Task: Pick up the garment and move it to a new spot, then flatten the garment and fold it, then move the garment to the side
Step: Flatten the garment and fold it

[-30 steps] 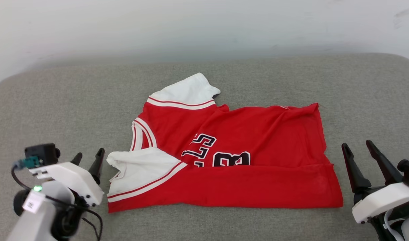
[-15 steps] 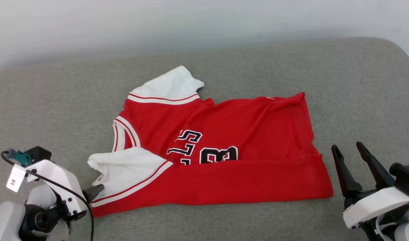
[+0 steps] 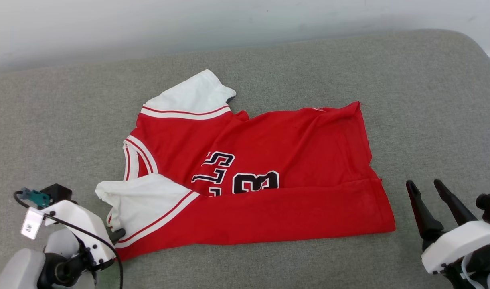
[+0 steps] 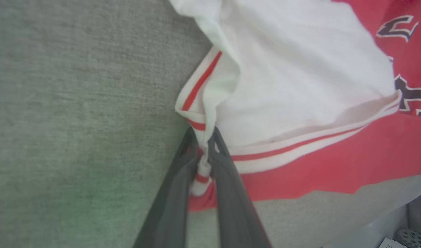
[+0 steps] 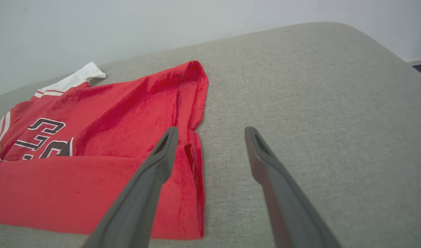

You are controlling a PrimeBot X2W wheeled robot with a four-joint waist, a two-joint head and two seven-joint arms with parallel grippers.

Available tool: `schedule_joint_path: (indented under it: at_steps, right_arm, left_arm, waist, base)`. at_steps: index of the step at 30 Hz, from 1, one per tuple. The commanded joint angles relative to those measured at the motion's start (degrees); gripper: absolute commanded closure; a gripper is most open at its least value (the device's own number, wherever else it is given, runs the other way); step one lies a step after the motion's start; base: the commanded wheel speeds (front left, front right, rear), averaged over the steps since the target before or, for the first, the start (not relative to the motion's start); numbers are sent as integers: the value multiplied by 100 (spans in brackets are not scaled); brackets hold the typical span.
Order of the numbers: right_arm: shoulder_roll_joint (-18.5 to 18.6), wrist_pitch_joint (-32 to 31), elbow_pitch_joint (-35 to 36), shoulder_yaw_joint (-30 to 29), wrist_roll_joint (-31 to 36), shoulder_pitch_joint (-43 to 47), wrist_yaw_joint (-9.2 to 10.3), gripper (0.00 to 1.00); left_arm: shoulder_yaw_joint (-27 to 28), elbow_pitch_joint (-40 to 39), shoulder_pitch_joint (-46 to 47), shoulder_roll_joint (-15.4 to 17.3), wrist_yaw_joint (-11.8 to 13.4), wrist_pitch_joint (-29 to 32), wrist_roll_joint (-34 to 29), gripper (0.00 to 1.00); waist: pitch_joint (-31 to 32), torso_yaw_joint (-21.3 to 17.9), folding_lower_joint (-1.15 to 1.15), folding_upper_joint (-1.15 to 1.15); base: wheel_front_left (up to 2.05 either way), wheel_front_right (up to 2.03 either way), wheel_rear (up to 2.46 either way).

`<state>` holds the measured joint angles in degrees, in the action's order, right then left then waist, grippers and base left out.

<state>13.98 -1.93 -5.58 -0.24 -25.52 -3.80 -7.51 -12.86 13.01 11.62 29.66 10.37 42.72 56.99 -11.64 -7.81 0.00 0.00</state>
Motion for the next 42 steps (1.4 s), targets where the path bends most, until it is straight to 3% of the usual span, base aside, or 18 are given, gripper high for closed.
schedule_joint_path:
  at_steps: [1, 8, 13, 19, 27, 28, 29, 30, 31, 42]
  right_arm:
    - [71, -224, -18, -75, -62, 76, 4, 0]
    - [245, -1997, 20, -392, -369, 131, 4, 0]
    - [293, -3180, 149, -303, -399, -117, 4, 0]
    - [280, -3635, 19, 19, -364, -520, 4, 0]
    - [245, -3984, -878, 709, -693, -890, 3, 0]
    - [230, -4042, -956, 817, -742, -900, -6, 12]
    - [207, -4066, -1012, 898, -813, -906, -6, 56]
    - [189, -4079, -1055, 956, -886, -928, -7, 87]
    - [204, -4050, -1078, 990, -919, -962, -8, 100]
    - [611, -3527, -783, 837, -937, -1123, 3, 100]
  left_arm:
    - [-215, 104, -223, -219, -60, 15, -30, 100]
    - [-128, -304, -69, -10, -118, -359, -301, 100]
    - [-143, -804, 76, 107, -28, -457, -499, 100]
    - [-190, -1261, 220, 169, 47, -508, -689, 100]
    - [-296, -1549, 355, 74, 66, -573, -785, 100]
    - [-300, -1550, 348, 62, 50, -594, -774, 100]
    - [-305, -1547, 339, 66, 37, -615, -782, 100]
    - [-308, -1550, 331, 61, 25, -629, -781, 100]
    - [-310, -1545, 324, 50, 15, -642, -770, 100]
    - [-292, -1624, 41, 41, -109, -1062, -892, 100]
  waist:
    - [54, 30, 0, 0]
    - [152, 141, 0, 0]
    - [32, 283, 0, 0]
    - [-226, 396, 0, 0]
    - [-522, 549, 0, 0]
    - [-545, 552, 0, 0]
    - [-562, 552, 0, 0]
    - [-572, 549, 0, 0]
    - [-580, 548, 0, 0]
    - [-101, 514, 0, 0]
  base:
    - [0, 0, 0]
    - [0, 0, 0]
    - [0, 0, 0]
    - [0, 0, 0]
    - [0, 0, 0]
    - [0, 0, 0]
    - [0, 0, 0]
    - [0, 0, 0]
    - [0, 0, 0]
    - [0, 0, 0]
